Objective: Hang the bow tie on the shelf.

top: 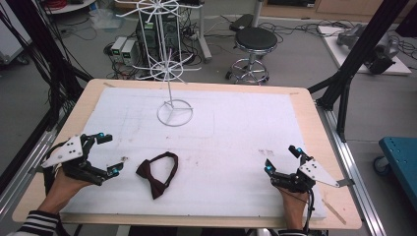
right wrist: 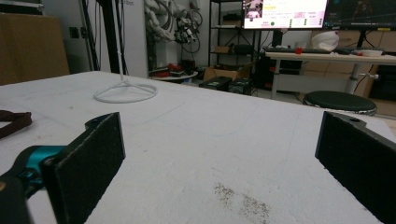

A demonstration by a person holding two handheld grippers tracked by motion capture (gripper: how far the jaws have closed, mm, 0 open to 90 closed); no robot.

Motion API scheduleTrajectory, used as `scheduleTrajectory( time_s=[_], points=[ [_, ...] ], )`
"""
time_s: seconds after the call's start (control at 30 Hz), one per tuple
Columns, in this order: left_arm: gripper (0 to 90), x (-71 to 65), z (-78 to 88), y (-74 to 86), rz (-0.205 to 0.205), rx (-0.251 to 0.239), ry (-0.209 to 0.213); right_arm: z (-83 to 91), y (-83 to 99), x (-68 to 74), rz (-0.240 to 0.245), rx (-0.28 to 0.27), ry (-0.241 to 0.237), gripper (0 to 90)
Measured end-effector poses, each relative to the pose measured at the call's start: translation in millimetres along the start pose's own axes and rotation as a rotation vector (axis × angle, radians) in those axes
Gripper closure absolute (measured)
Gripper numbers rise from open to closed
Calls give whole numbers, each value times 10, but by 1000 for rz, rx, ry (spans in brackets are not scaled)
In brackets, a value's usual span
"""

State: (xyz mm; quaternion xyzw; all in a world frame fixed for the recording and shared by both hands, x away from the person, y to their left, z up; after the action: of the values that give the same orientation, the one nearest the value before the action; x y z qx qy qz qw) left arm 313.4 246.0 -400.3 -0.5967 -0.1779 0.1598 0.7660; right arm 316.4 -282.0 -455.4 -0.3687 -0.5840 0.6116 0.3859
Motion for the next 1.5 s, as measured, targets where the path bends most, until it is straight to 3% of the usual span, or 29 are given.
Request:
scheduleTrajectory(
  time_s=[0.27,0.37,0.5,0.57,0.8,0.9,1.17,1.5],
  points=[
    [17,-51,-143,-92,-38,92,86,1,0,-1,-10,1,0,7],
    [17,-88,-233,-130,-59,139,146,1,1,0,-12,1,-2,7],
    [17,-100,-295,-135,-56,169,172,2,1,-1,-11,3,-1,7],
    [17,-111,-327,-131,-88,212,187,2,1,-1,-12,3,-1,7],
    [17,-179,-445,-145,-139,284,258,3,1,-1,-12,3,-3,7],
    [17,-194,-465,-138,-138,294,274,3,1,-1,-12,2,-2,7],
    [17,-277,-576,-116,-205,389,324,3,1,-2,-14,2,-4,7],
    [17,-349,-724,-69,-233,500,381,3,1,-2,-16,1,-7,7]
  ],
)
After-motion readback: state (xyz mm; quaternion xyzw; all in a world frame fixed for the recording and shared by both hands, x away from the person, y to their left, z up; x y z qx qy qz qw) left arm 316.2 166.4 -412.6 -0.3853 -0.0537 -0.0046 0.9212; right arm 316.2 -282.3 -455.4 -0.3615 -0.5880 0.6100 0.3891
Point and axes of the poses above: each handheld gripper's, and its own axes: z roughly backward along the jaws, y roughly out of its underside, x roughly to its left, the point moved 6 cm from there along -z, roughly forward along the jaws, and after that the axes turned 4 degrees about y, right-handed, at the moved point
